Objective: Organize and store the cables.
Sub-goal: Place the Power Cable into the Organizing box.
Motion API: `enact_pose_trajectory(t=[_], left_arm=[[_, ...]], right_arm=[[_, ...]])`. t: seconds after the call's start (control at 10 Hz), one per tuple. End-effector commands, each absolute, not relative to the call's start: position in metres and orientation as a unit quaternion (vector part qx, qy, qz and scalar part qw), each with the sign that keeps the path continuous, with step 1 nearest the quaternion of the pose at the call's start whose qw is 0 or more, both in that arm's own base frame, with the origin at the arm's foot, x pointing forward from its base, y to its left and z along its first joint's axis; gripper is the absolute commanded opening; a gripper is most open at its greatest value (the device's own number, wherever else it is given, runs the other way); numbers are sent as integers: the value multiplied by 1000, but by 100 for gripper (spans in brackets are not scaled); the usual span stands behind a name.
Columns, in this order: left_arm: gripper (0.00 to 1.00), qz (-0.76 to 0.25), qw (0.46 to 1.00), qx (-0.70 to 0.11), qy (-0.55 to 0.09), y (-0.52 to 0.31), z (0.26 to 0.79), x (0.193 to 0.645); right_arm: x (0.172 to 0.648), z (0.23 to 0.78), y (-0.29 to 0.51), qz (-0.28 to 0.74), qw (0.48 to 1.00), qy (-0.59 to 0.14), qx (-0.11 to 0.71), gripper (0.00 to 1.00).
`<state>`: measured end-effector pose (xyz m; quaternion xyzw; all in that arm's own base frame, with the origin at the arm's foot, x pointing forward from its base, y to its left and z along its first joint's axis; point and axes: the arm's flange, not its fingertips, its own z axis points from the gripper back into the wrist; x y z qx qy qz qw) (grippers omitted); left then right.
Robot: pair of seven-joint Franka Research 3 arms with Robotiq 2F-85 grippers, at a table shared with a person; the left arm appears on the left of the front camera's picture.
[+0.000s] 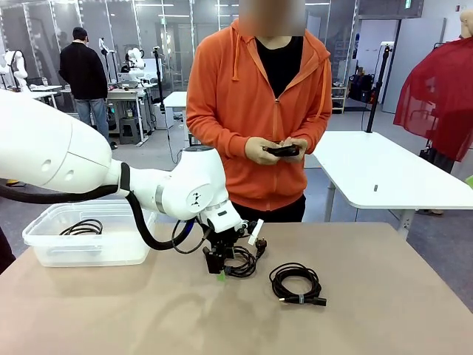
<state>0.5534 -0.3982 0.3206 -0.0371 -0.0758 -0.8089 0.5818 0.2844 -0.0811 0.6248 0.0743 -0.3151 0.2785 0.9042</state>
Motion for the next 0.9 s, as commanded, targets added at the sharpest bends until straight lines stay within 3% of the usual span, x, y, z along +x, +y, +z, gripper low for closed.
enact_pose_trajectory(t=[0.0,0.2,0.4,0.5,0.7,0.8], left_arm=[[93,-801,593,-32,-74,-407,317,563],[93,-800,596,-38,-61,-409,308,566],[66,-800,596,-39,-62,-409,307,565],[39,-798,597,-37,-68,-407,310,563],[0,-797,600,-35,-65,-404,311,562],[0,-796,601,-35,-63,-403,311,561]], right_arm=[[283,624,-82,280,904,-315,74,100],[283,624,-82,280,904,-315,74,100],[283,624,-82,280,904,-315,74,100],[283,624,-82,280,904,-315,74,100],[283,624,-82,280,904,-315,74,100],[283,624,-82,280,904,-315,74,100]])
